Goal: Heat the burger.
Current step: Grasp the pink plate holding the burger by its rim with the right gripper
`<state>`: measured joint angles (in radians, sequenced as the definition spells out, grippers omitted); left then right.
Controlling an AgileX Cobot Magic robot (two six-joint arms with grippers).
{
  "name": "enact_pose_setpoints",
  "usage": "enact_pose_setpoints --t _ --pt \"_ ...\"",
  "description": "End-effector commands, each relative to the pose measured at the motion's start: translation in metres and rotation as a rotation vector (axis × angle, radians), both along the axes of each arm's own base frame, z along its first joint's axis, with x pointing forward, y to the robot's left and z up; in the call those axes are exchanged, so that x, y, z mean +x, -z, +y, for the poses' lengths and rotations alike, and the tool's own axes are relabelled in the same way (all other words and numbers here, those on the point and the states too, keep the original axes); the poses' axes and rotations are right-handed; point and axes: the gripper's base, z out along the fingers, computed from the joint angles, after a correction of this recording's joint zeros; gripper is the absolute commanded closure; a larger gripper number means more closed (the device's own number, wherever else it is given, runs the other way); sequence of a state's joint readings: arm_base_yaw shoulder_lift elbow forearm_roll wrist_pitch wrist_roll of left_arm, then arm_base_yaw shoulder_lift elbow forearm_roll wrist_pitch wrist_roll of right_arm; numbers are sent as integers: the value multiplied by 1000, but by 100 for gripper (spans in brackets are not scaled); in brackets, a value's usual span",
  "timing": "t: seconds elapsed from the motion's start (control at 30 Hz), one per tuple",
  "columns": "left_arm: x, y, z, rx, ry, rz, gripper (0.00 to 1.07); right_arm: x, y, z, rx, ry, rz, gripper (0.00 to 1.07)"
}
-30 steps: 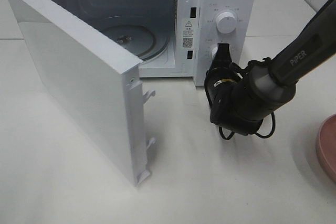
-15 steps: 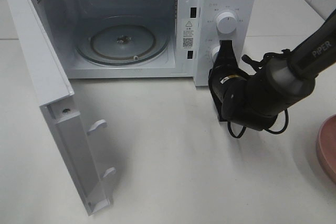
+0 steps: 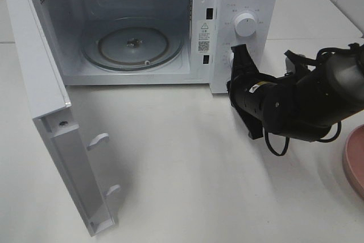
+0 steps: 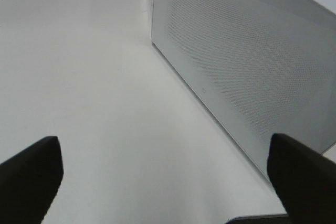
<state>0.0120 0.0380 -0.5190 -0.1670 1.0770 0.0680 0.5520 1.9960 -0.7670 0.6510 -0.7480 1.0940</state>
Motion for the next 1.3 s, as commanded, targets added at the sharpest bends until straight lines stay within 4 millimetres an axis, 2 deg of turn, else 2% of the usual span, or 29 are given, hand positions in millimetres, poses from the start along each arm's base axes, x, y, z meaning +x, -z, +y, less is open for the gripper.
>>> enact_pose_setpoints --t 0.03,0.2,0.4,0.5,0.53,0.57,0.63,0.67,0.7,0.73,0.97,1.07,1.13,1.3 --pt "1 0 0 0 3 -9 8 -6 -7 0 -40 -73 8 107" --pt "1 0 0 0 3 -9 8 -18 -17 -5 -91 -126 6 107" --pt "1 0 0 0 3 -9 8 -30 -27 -6 -205 -270 77 106" --pt "1 0 0 0 3 -9 8 -38 -31 -4 -311 -414 122 105" --pt "1 0 0 0 3 -9 8 -38 -31 -4 -311 -414 122 105" --pt "1 0 0 0 3 -9 8 -42 -32 -3 -372 -501 147 104" --pt "1 0 0 0 3 -9 8 -44 -33 -3 -399 -538 151 104" --pt "1 0 0 0 3 -9 8 -49 -35 -2 -454 -625 168 103" --pt "1 0 0 0 3 -9 8 -49 -35 -2 -454 -625 168 103" --pt "1 0 0 0 3 -9 8 -53 -37 -1 -507 -713 180 103" --pt "1 0 0 0 3 -9 8 -65 -46 0 -622 -936 181 101" --pt "1 0 0 0 3 -9 8 -72 -53 0 -670 -1040 166 100" --pt "1 0 0 0 3 -9 8 -81 -64 -1 -738 -1183 145 99" --pt "1 0 0 0 3 -9 8 -92 -74 -5 -795 -1300 151 99"
